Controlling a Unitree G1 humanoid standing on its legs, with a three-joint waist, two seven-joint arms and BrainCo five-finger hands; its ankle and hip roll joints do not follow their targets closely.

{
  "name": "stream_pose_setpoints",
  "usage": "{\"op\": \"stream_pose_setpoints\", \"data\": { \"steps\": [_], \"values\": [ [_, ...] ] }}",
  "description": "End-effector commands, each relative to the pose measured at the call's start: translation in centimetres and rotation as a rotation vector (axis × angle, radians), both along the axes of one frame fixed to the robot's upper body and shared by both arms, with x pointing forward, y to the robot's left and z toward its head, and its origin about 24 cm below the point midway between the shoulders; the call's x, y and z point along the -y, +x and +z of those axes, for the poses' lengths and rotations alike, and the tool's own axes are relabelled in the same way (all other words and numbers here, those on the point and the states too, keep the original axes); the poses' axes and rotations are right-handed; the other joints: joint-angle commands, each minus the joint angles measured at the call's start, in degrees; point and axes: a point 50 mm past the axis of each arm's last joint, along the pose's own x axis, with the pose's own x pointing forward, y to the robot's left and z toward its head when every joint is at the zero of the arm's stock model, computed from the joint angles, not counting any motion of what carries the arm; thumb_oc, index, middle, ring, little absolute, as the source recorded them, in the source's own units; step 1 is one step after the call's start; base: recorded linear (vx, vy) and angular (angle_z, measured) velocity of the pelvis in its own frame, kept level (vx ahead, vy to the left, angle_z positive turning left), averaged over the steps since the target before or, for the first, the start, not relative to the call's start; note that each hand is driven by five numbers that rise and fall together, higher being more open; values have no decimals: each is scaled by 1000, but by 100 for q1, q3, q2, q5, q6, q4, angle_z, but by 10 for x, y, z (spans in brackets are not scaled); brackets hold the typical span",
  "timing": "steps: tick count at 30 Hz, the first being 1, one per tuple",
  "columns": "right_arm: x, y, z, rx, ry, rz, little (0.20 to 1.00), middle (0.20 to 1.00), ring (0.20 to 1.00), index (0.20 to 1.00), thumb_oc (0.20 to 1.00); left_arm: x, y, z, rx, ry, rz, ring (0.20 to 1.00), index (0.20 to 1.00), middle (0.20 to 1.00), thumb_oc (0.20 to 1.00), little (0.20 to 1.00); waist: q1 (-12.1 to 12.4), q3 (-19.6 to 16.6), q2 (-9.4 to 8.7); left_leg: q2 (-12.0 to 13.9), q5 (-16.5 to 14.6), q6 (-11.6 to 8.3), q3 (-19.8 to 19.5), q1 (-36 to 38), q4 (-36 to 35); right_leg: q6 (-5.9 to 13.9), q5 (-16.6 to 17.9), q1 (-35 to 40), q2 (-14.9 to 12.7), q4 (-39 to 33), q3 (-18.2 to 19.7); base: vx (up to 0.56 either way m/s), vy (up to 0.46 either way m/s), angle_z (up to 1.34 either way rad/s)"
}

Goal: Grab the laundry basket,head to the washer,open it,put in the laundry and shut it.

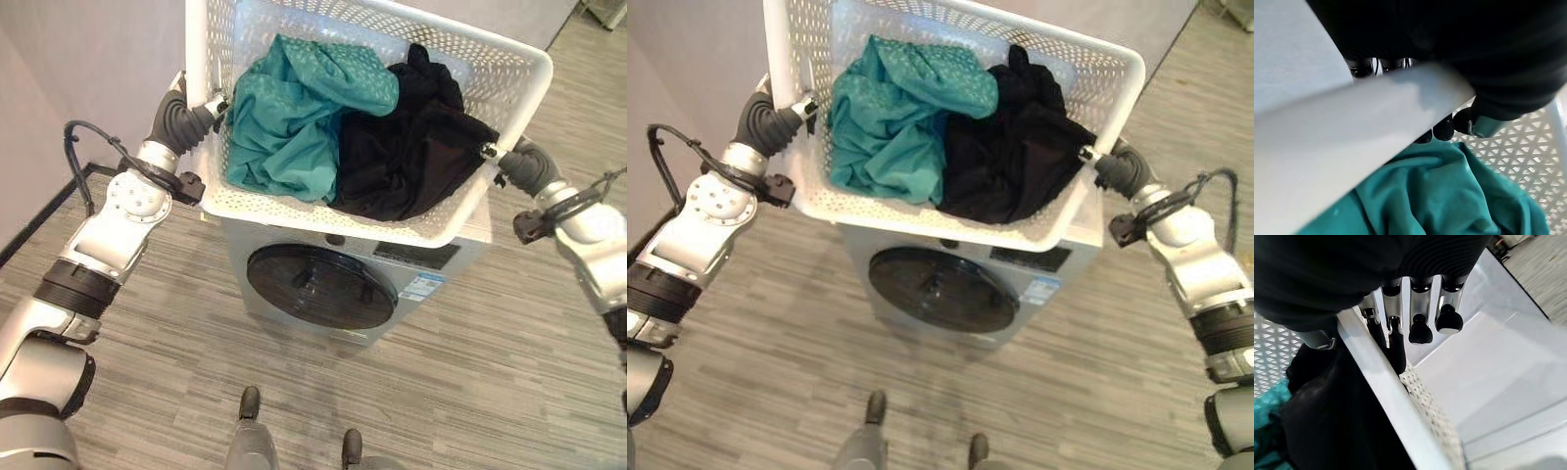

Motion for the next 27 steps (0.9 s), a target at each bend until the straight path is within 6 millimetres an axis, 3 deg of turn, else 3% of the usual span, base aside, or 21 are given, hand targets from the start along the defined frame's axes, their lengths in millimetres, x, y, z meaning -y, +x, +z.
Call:
{"op": "stream_pose_setpoints", "data": {
  "steps": [1,2,3,4,5,6,7,9,11,12,14,18,22,24,25,26,27],
  "values": [
    [76,-11,20,39,26,-351,200,200,200,200,200,-53,-19,74,257,-121,173,200,200,200,200,200,126,-526,218,-6,-444,212,8,127,115,446,-324,202,-31,1486,-15,124,308,-27],
    [77,-9,23,42,28,-363,200,200,200,200,200,-58,-15,71,229,-112,206,200,200,200,200,200,-11,-394,350,-25,-497,363,95,365,56,459,19,-230,-95,2329,18,168,315,-40],
    [77,-6,26,43,29,-368,200,200,200,200,200,-59,-14,68,212,-101,210,200,200,200,200,200,-7,-391,413,-74,-605,414,252,592,-26,448,65,-393,-351,2337,-339,176,314,-35],
    [77,-6,26,42,28,-367,200,200,200,200,200,-60,-14,68,211,-102,211,200,200,200,200,200,-20,-384,419,-77,-604,414,248,618,-45,448,61,-363,-352,2319,-352,226,138,-37],
    [81,-5,28,16,3,-388,200,200,200,200,200,-57,-12,65,187,-79,199,200,200,200,200,200,-22,-436,440,-82,-645,354,340,778,-195,446,14,-339,-495,1652,-779,124,0,-36],
    [81,-4,29,16,2,-387,200,200,200,200,200,-58,-12,65,187,-80,200,200,200,200,200,200,-40,-433,456,-69,-641,348,327,792,-212,442,30,-301,-476,1602,-805,213,-55,-47],
    [88,-3,34,0,-17,-421,200,200,200,200,200,-59,-10,63,170,-77,201,200,200,200,200,200,-83,-428,463,-25,-664,279,366,901,-255,523,188,-391,-535,948,-930,106,-56,-38],
    [88,-3,39,1,-28,-427,200,200,200,200,200,-61,-10,63,171,-77,208,200,200,200,200,200,-129,-395,473,-3,-687,256,365,944,-243,576,332,-405,-538,733,-882,118,-68,-20],
    [95,-10,37,-14,-25,-431,200,200,200,200,200,-60,-10,66,175,-53,216,200,200,200,200,200,-212,-399,371,-64,-731,215,356,958,-189,639,422,-215,-483,421,-743,188,-118,14],
    [102,-22,37,-15,-31,-426,200,200,200,200,200,-62,-10,62,161,-32,223,200,200,200,200,200,-267,-502,315,-34,-751,146,379,1061,-232,670,420,-105,-434,346,-755,187,-111,35],
    [105,-28,34,-24,-40,-423,200,200,200,200,200,-60,-10,61,156,-16,218,200,200,200,200,200,-259,-561,292,-9,-751,120,381,1113,-289,681,437,-15,-422,263,-858,155,-94,47],
    [114,-53,57,7,-81,-403,200,200,200,200,200,-72,-15,66,132,63,280,200,200,200,200,200,-282,-729,236,176,-688,-15,278,1181,-438,608,179,127,-214,103,-1041,111,-138,-8],
    [118,-51,66,-2,-91,-422,200,200,200,200,200,-74,-16,80,148,89,298,200,200,200,200,200,-171,-783,203,283,-671,-90,279,1233,-493,576,102,238,-100,-129,-1131,45,-92,-2],
    [123,-48,63,-43,-90,-446,200,200,200,200,200,-75,-18,86,150,94,294,398,398,398,398,398,-125,-809,206,333,-652,-120,297,1257,-504,550,49,284,-40,-219,-1131,19,-44,-10],
    [124,-45,59,-64,-82,-452,200,200,200,200,200,-76,-17,88,141,93,294,749,749,749,749,749,-101,-825,214,362,-643,-135,296,1264,-509,537,18,307,-11,-250,-1133,11,-30,-10],
    [125,-43,58,-71,-71,-457,200,200,200,200,200,-79,-17,90,131,105,305,1000,1000,1000,1000,1000,-82,-844,223,379,-638,-145,299,1270,-510,532,0,334,10,-272,-1129,18,-40,-7],
    [125,-40,58,-74,-60,-460,310,310,310,310,310,-78,-15,90,121,109,303,1000,1000,1000,1000,1000,-67,-851,224,384,-637,-150,299,1275,-510,525,-10,358,25,-296,-1124,15,-34,-1]
  ]
}}
